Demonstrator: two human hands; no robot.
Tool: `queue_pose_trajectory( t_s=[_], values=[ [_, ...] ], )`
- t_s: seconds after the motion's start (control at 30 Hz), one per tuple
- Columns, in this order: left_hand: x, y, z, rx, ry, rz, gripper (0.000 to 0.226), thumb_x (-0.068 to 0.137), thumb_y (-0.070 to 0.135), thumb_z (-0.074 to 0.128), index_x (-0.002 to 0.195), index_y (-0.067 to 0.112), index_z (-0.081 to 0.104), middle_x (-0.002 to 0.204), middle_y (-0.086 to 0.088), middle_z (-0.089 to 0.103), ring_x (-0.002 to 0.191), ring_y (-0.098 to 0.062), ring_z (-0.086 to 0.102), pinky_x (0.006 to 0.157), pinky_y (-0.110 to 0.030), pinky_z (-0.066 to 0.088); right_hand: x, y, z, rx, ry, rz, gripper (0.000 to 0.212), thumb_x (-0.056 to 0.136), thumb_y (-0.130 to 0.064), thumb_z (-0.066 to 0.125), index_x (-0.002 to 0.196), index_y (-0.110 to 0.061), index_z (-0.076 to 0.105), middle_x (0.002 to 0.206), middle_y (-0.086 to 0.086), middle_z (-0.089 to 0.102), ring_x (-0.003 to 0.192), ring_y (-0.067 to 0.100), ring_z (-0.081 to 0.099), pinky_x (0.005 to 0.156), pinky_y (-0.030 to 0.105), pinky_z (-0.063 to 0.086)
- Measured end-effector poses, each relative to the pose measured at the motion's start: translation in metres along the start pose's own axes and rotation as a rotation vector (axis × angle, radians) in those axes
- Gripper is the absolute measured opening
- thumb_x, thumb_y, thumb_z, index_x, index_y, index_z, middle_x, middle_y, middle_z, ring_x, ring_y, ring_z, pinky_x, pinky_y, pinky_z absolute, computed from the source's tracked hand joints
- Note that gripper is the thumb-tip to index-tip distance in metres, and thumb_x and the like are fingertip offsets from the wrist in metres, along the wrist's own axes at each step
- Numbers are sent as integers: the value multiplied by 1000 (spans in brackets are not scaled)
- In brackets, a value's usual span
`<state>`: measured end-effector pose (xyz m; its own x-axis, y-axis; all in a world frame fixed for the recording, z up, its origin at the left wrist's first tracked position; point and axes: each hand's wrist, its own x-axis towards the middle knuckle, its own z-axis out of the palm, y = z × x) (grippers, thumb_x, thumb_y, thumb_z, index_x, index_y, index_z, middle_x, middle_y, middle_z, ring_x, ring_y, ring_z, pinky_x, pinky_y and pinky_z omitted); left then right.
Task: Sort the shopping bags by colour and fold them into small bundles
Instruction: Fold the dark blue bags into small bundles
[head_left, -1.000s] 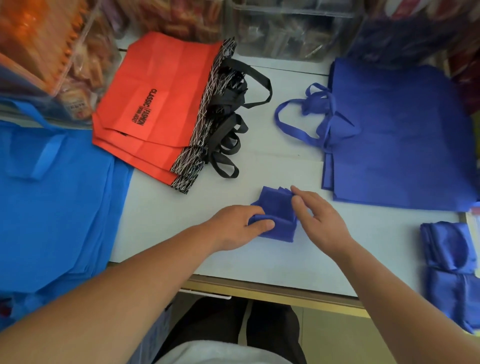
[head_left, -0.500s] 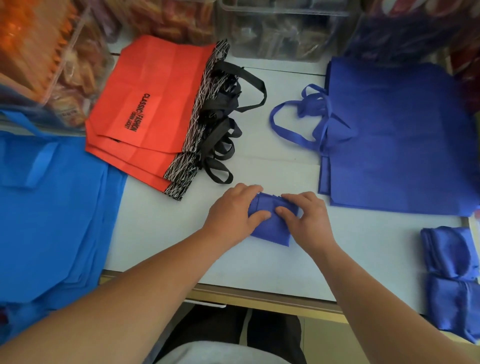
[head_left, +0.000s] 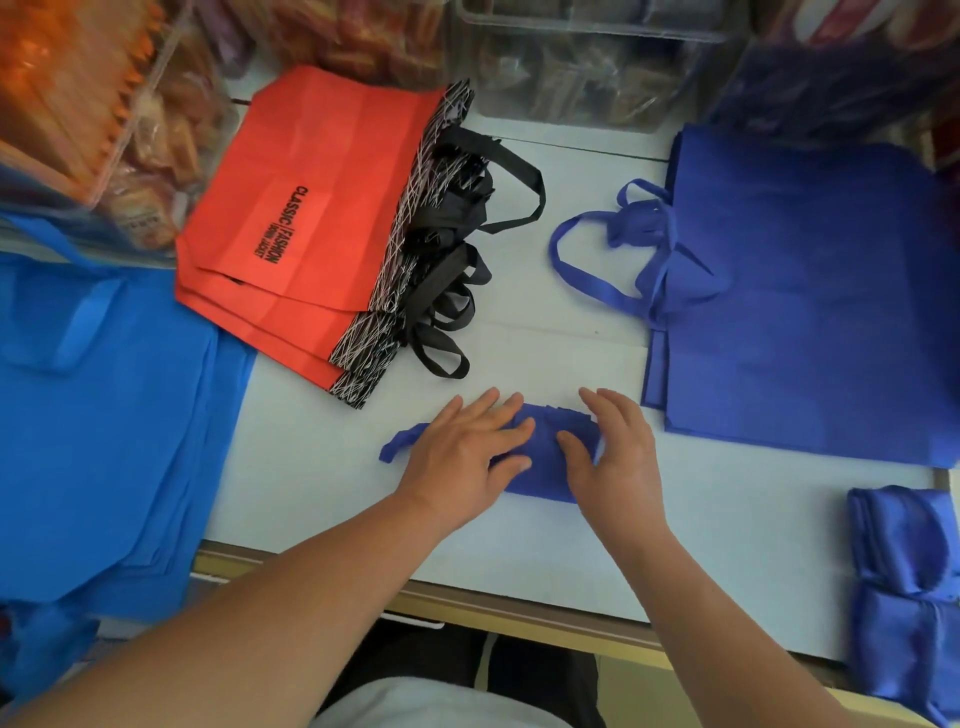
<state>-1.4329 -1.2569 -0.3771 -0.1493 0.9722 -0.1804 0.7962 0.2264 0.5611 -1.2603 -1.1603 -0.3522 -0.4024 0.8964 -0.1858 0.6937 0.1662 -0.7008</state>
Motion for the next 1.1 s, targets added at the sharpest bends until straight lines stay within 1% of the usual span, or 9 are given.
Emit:
queue_pose_trajectory(
  t_s=[0.1,0.23,0.3,0.37,0.43,0.53,0.73,0.97,1.1],
  values=[
    [-2,17,9,23,13,-50,44,100,43,47,141,33,59,157,8,46,151,-24,33,122,-54,27,-18,-8,16,-215,-57,-247,43,107,-28,44,148,-17,51,160,3,40,153,25,25,124,46,24],
    [-7,22,13,-78,-48,0,52,100,42,48,151,35,45,165,14,29,155,-17,20,127,-46,15,-22,3,28,-364,-180,-214,59,108,-47,6,161,-30,27,169,-12,18,158,13,-5,127,50,4],
    [-17,11,4,-150,-96,32,67,95,39,66,156,34,38,166,14,26,154,-11,21,127,-37,15,-21,11,28,-409,-167,-240,58,108,-46,8,160,-31,27,168,-10,21,158,16,-1,126,52,7],
    [-29,-4,-4,-130,-71,59,70,88,29,77,151,24,47,156,7,46,142,-13,44,117,-37,39,-20,15,30,-442,-162,-245,56,109,-45,12,160,-30,27,166,-8,25,158,20,3,125,56,8],
    [-37,-13,-10,3,-38,116,47,85,22,78,129,17,63,128,3,62,114,-21,57,92,-43,54,-20,16,32,-469,-160,-241,55,109,-44,14,160,-31,26,166,-8,26,158,20,4,125,57,6],
    [-40,-18,-20,20,-28,137,13,91,24,71,95,14,64,98,3,59,90,-21,53,71,-44,52,-19,17,30,-455,-145,-251,53,108,-43,17,156,-32,36,160,-9,34,156,22,12,124,58,10],
    [-41,2,-47,-191,-164,73,22,96,34,60,93,12,61,93,4,58,93,-15,51,80,-39,48,-18,24,23,-331,-150,-275,46,106,-36,25,146,-33,46,151,-14,42,154,17,19,124,53,9],
    [-47,14,-83,-681,-184,-328,7,92,21,75,90,20,68,68,-5,69,59,-11,62,59,-25,51,-26,33,18,-325,-173,-274,45,106,-35,25,147,-35,44,152,-15,40,155,14,15,125,52,7],
    [-44,3,-86,-661,-151,-411,13,88,23,79,100,22,74,82,-3,73,71,-15,68,69,-30,58,-29,28,17,-326,-187,-247,45,105,-45,24,145,-37,44,151,-17,38,155,11,11,125,51,5]
  ],
)
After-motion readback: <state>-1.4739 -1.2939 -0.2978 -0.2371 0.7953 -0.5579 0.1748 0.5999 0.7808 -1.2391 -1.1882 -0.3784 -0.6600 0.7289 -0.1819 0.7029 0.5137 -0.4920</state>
